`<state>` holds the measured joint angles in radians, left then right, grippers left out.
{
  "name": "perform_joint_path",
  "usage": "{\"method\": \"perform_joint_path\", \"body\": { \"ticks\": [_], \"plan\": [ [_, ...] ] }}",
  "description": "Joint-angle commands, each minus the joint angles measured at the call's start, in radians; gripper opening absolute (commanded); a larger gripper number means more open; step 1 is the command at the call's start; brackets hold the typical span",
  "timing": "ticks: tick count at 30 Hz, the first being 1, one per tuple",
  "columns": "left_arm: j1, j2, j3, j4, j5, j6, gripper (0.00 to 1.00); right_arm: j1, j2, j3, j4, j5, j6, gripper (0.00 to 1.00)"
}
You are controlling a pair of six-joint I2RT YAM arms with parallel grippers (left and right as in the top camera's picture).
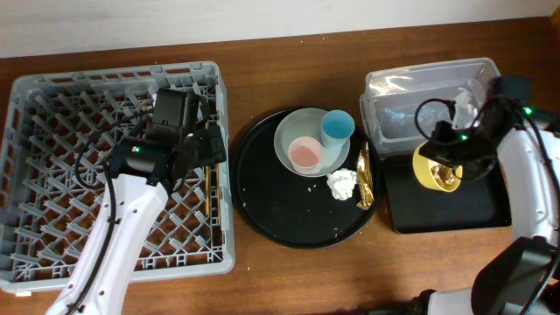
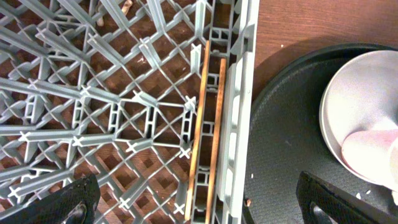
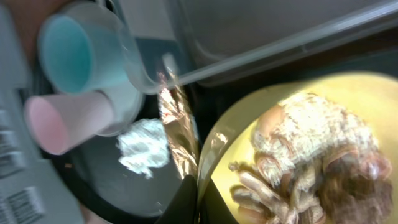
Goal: Sort waste into correct bins and load items into the dishwasher rack
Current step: 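Carry the yellow bowl right and tip the rice onto the black tray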
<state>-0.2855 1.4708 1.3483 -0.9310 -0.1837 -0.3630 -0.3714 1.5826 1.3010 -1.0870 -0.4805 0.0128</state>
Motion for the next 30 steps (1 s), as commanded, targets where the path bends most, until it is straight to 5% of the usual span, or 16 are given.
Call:
{"method": "perform_joint_path", "body": {
  "ticks": [1,7,13,20,30],
  "plan": [
    [0.000,0.000,0.012,0.001,0.004,-0.003,0.99,-0.098,-0.017,-0.094,0.072,-0.243,-0.063,0.04],
    [0.000,0.000,0.012,0.001,0.004,-0.003,0.99,-0.331,-0.016,-0.397,0.426,-0.729,-0.087,0.04],
    [0.000,0.000,0.012,0.001,0.004,-0.003,0.99,-0.422,-0.016,-0.493,0.593,-0.804,-0.083,0.04],
    [0.000,0.000,0.012,0.001,0.003,-0.003,0.99,-0.490,-0.016,-0.493,0.594,-0.895,0.106,0.04],
    [0.000,0.000,0.012,0.001,0.004,-0.003,0.99,-0.623,-0.016,-0.493,0.598,-1.071,0.117,0.04]
  ]
}}
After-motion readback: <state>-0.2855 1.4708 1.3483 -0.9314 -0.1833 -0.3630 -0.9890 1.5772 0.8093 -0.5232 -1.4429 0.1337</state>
